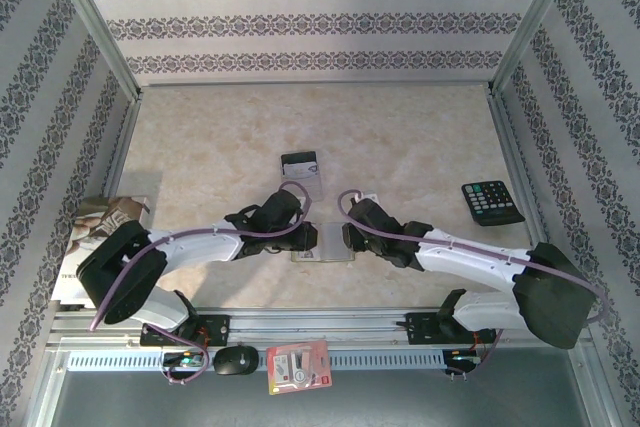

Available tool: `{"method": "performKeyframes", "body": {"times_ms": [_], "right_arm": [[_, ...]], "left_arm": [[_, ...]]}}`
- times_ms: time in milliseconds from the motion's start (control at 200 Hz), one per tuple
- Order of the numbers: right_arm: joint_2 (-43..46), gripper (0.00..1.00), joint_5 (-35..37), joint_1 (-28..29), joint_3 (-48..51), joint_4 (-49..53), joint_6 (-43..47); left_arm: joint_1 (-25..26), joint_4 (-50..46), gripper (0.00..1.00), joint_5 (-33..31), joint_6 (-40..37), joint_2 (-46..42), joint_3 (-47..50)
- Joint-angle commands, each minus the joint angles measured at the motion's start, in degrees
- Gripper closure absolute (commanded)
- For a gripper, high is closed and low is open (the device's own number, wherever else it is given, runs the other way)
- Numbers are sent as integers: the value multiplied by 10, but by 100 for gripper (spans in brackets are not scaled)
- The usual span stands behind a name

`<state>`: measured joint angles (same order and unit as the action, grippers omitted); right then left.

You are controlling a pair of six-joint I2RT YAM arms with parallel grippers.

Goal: Take the credit cards out of the card holder

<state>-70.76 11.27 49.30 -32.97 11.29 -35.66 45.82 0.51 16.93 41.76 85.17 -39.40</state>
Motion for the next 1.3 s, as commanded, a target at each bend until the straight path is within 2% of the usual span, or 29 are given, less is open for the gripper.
{"method": "performKeyframes", "body": {"times_ms": [0, 225, 435, 590, 804, 939, 1094, 1294], "right_arm": [[21, 65, 15, -9, 21, -5, -8], [64, 66, 19, -23, 46, 1, -8], [90, 66, 15, -37, 55, 3, -5], [78, 66, 1, -39, 40, -1, 3], [59, 66, -63, -39, 6, -20, 32], [30, 71, -116, -38, -23, -35, 44], [-42, 78, -181, -30, -67, -38, 44], [-115, 82, -193, -15, -69, -39, 23]], "left_arm": [[22, -20, 87, 20, -12, 26, -30], [49, -26, 88, 55, -20, 108, -92], [51, -9, 89, 89, -5, 155, -93], [50, 22, 88, 74, -4, 119, -77], [38, 52, 81, 9, -1, 17, -30], [15, 70, 79, -8, -1, -27, 17], [-17, 75, 80, -8, -1, -44, 58], [-39, 74, 80, -6, -6, -69, 97]]}}
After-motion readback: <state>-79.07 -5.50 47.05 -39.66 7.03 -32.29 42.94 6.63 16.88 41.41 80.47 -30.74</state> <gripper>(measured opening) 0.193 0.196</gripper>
